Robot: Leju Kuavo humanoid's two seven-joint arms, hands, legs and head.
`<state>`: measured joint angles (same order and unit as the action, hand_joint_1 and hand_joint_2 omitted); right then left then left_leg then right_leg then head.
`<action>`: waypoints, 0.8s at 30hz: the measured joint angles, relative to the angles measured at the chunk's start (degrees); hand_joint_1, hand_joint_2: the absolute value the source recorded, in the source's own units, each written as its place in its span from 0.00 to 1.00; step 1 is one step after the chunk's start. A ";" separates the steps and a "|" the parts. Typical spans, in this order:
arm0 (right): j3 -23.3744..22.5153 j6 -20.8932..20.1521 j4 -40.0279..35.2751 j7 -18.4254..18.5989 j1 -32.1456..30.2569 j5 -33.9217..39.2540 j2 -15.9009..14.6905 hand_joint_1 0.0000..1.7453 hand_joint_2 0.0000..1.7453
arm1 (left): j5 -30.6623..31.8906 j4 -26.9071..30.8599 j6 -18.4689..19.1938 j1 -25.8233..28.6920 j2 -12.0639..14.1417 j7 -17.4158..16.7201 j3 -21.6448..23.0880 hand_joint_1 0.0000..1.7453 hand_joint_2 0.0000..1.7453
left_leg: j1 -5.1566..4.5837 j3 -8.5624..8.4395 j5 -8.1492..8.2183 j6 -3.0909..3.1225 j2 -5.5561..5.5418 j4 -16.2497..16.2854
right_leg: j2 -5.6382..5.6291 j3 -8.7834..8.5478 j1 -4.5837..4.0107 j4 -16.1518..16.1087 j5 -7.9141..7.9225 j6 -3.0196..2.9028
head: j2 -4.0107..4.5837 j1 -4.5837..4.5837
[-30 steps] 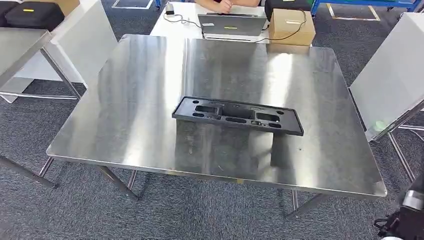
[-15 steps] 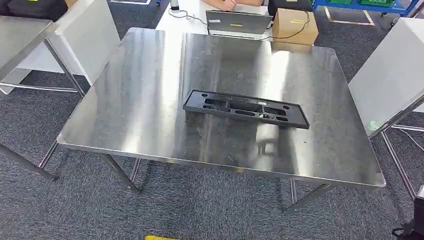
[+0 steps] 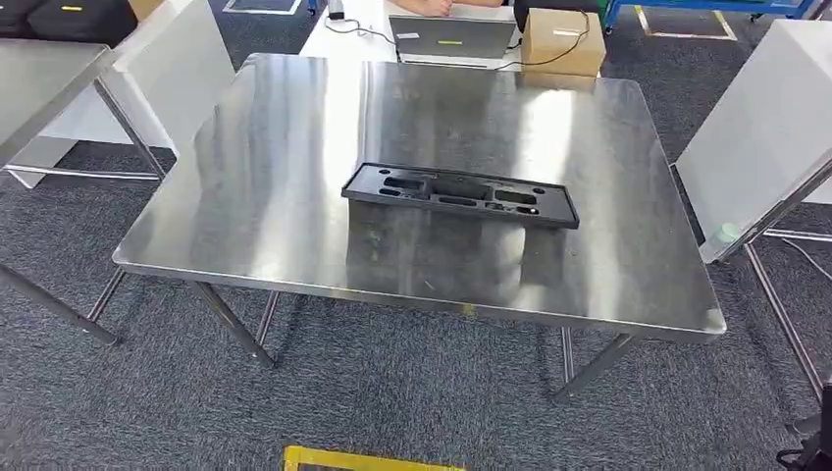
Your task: Take the parts from the cabinet and place them on the table.
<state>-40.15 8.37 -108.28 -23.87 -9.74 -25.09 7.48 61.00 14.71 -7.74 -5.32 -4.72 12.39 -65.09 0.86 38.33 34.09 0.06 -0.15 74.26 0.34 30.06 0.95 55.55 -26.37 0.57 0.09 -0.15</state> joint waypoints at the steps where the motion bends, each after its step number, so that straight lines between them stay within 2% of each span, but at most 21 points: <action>1: 0.00 -0.02 0.13 0.00 0.18 0.02 0.02 0.00 0.00 | -0.24 0.00 -0.02 -0.03 0.02 0.00 0.00 0.00 0.00 | 0.13 -2.77 -2.06 0.00 0.01 -3.73 | -0.01 0.56 0.07 0.31 0.31 0.15 | 0.00 0.00; 2: 0.02 -0.02 0.30 0.00 0.41 0.02 0.02 0.00 0.00 | -0.35 0.00 -0.06 -0.11 0.11 0.00 0.00 0.00 0.00 | 0.30 -6.41 -3.87 0.00 0.01 -9.14 | -0.03 1.01 0.19 0.71 0.43 0.35 | 0.00 0.00; 3: 0.09 0.00 0.48 0.00 0.67 0.02 0.00 0.00 0.00 | -0.42 0.00 -0.09 -0.26 0.15 0.00 0.00 0.00 0.00 | 0.48 -10.09 -4.34 -0.01 -0.02 -15.05 | 0.00 1.41 0.11 1.28 0.54 0.56 | 0.00 0.00; 4: 0.18 0.15 0.57 0.00 0.90 0.02 -0.09 0.00 0.00 | -0.50 -0.02 -0.11 -0.44 0.13 0.02 0.00 0.00 0.00 | 0.17 -10.90 -3.53 0.21 -0.22 -16.59 | 0.01 2.12 -0.37 1.60 0.82 0.99 | 0.00 -0.02; 5: 0.50 0.47 0.83 0.00 1.35 0.02 -0.18 0.00 0.00 | -0.57 -0.04 -0.17 -0.43 0.17 0.09 0.00 0.00 0.00 | -0.06 -10.22 -4.16 0.89 -0.38 -15.97 | 0.04 2.18 -0.33 1.54 1.14 1.44 | 0.00 0.19; 7: 1.16 1.23 1.29 0.04 1.79 0.00 -0.48 0.00 0.00 | -0.77 -0.07 -0.31 -0.42 0.17 0.09 -0.04 0.00 0.00 | -0.41 -9.44 -4.36 1.52 -0.34 -16.06 | 0.03 2.54 -0.21 1.45 1.94 2.57 | 0.00 0.19; 8: 1.57 1.70 1.53 0.19 1.82 0.00 -0.70 0.00 0.00 | -0.94 -0.09 -0.46 -0.37 0.15 0.11 -0.09 0.00 0.00 | -0.43 -8.50 -5.01 2.31 -0.24 -16.42 | -0.04 2.84 -0.21 1.33 2.50 3.12 | 0.00 0.15; 9: 1.79 2.05 1.85 0.20 2.02 -0.02 -0.85 0.00 0.00 | -1.01 -0.13 -0.50 -0.48 0.15 0.13 -0.18 0.00 0.00 | -0.20 -8.11 -5.78 3.09 0.14 -16.66 | -0.06 3.51 -0.13 2.18 1.54 3.13 | 0.00 0.20; 10: 1.95 2.49 2.14 0.37 2.27 0.00 -1.05 0.00 0.00 | -1.12 -0.13 -0.59 -0.54 0.13 0.18 -0.22 0.00 0.00 | -0.34 -7.12 -6.39 3.55 0.12 -16.71 | -0.08 4.66 -0.11 4.26 -1.13 2.61 | 0.00 0.28; 12: 2.84 3.30 3.13 0.55 2.83 0.00 -1.68 0.00 0.00 | -1.36 -0.13 -0.72 -0.56 0.20 0.28 -0.28 0.00 0.00 | -0.53 -5.45 -7.73 3.88 0.35 -16.68 | -0.15 7.45 -0.18 12.76 -7.23 1.74 | 0.00 0.37; 13: 3.23 3.54 3.67 0.72 3.00 0.00 -1.84 0.00 0.00 | -1.42 -0.13 -0.83 -0.56 0.20 0.28 -0.31 0.00 0.00 | -0.72 -4.43 -8.42 3.98 0.44 -16.62 | -0.16 8.32 -0.18 17.06 -9.11 1.80 | -0.02 0.35; 14: 3.45 3.61 4.13 0.79 3.03 0.00 -1.97 0.00 0.00 | -1.42 -0.15 -0.94 -0.56 0.15 0.28 -0.31 0.00 0.00 | -0.87 -3.93 -9.10 4.00 0.46 -16.58 | -0.18 8.24 -0.18 19.34 -9.40 2.18 | -0.02 0.35; 15: 3.69 3.65 4.55 0.94 3.04 0.00 -2.12 0.00 0.00 | -1.44 -0.17 -1.03 -0.54 0.11 0.28 -0.33 0.00 0.00 | -0.96 -3.07 -9.75 3.98 0.48 -16.56 | -0.19 7.00 -0.21 19.24 -8.51 2.70 | 0.00 0.35; 16: 3.98 3.69 4.88 0.98 3.13 0.00 -2.34 0.00 0.00 | -1.44 -0.20 -1.12 -0.53 0.07 0.26 -0.37 0.00 0.00 | -1.02 -2.33 -10.41 3.95 0.47 -16.48 | -0.19 4.77 -0.30 16.96 -6.73 3.33 | 0.00 0.35; 17: 4.31 3.72 5.22 1.01 3.26 0.07 -2.58 0.00 0.00 | -1.46 -0.22 -1.18 -0.54 0.00 0.22 -0.57 0.00 0.00 | -1.05 -1.66 -11.06 3.85 0.46 -16.48 | -0.19 1.03 -0.37 12.05 -4.82 3.77 | -0.02 0.39; 18: 4.53 3.74 5.49 1.01 3.35 0.11 -2.78 0.00 0.00 | -1.51 -0.22 -1.27 -0.55 -0.09 0.17 -0.61 0.00 0.00 | -1.12 -1.22 -11.68 3.69 0.39 -16.47 | -0.19 -3.11 -0.48 6.10 -3.99 3.57 | -0.02 0.39; 19: 4.66 3.78 5.62 1.01 3.46 0.18 -3.04 0.00 0.00 | -1.51 -0.22 -1.31 -0.55 -0.26 0.11 -0.61 0.00 0.00 | -1.14 -1.02 -12.21 3.47 0.37 -16.45 | -0.20 -6.46 -0.66 0.61 -5.48 2.59 | 0.00 0.37; 20: 4.79 3.80 5.77 1.01 3.55 0.24 -3.23 0.00 0.00 | -1.51 -0.22 -1.42 -0.55 -0.33 0.09 -0.63 0.00 0.00 | -1.28 -0.85 -12.75 3.05 0.32 -16.48 | -0.21 -8.20 -1.19 -2.13 -6.10 2.04 | -0.02 0.35; 22: 4.94 3.98 6.14 1.01 3.61 0.26 -3.47 0.00 0.00 | -1.53 -0.22 -1.62 -0.53 -0.33 0.09 -0.68 0.00 0.00 | -1.09 -0.89 -13.97 2.41 0.31 -16.99 | -0.21 -6.88 -1.47 -1.45 -5.50 1.45 | -0.02 0.46; 23: 5.03 4.00 6.25 1.03 3.59 0.26 -3.52 0.00 0.00 | -1.53 -0.24 -1.64 -0.46 -0.37 0.07 -0.70 0.00 0.00 | -1.13 -0.84 -14.66 1.98 0.28 -17.34 | -0.20 -6.47 -1.45 -1.55 -4.89 0.89 | -0.02 0.57; 24: 5.18 4.00 6.43 1.03 3.62 0.26 -3.50 0.00 0.00 | -1.60 -0.26 -1.66 -0.37 -0.42 0.04 -0.77 0.00 0.00 | -0.94 -0.35 -13.57 1.71 0.19 -16.89 | -0.10 -5.96 -0.05 -1.84 -3.85 0.32 | -0.02 0.50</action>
<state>-34.97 12.37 -101.85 -22.84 -6.12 -24.83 3.98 59.41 14.45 -9.40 -5.70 -5.14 12.44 -65.86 -0.07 37.99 20.52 1.76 0.04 57.37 0.24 24.09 0.90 53.71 -30.22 0.90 0.07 0.35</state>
